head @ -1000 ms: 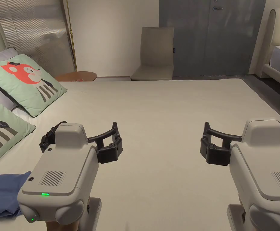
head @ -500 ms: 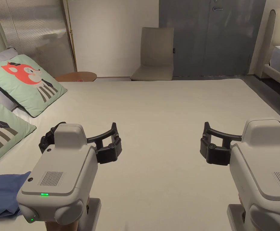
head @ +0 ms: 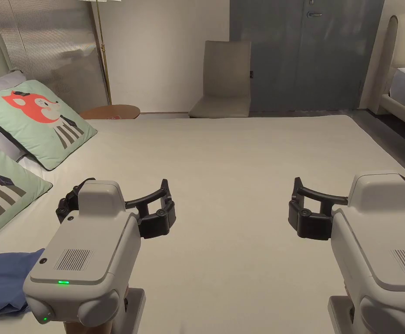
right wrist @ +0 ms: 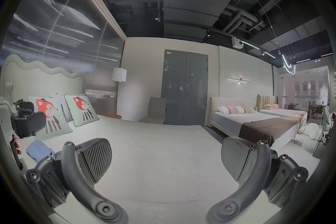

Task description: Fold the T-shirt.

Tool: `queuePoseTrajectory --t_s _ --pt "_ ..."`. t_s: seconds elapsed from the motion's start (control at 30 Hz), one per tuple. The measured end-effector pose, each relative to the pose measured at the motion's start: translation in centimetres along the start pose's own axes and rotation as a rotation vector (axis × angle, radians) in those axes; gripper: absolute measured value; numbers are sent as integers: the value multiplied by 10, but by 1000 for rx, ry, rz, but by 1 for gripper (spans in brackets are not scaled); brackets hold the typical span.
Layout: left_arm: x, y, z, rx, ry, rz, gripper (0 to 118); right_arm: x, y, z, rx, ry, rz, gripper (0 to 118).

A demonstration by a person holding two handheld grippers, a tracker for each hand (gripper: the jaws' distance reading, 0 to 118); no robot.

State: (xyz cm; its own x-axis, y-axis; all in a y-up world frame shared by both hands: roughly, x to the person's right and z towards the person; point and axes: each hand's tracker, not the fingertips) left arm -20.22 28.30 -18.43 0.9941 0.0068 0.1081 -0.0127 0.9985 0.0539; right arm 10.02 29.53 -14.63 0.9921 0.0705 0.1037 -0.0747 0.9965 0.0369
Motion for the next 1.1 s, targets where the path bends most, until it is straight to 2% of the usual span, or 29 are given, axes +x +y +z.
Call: queuePoseTrajectory --t_s 1.1 --pt "0 -1 1 -5 -6 -9 111 -1 1 1 -2 2 -6 118"
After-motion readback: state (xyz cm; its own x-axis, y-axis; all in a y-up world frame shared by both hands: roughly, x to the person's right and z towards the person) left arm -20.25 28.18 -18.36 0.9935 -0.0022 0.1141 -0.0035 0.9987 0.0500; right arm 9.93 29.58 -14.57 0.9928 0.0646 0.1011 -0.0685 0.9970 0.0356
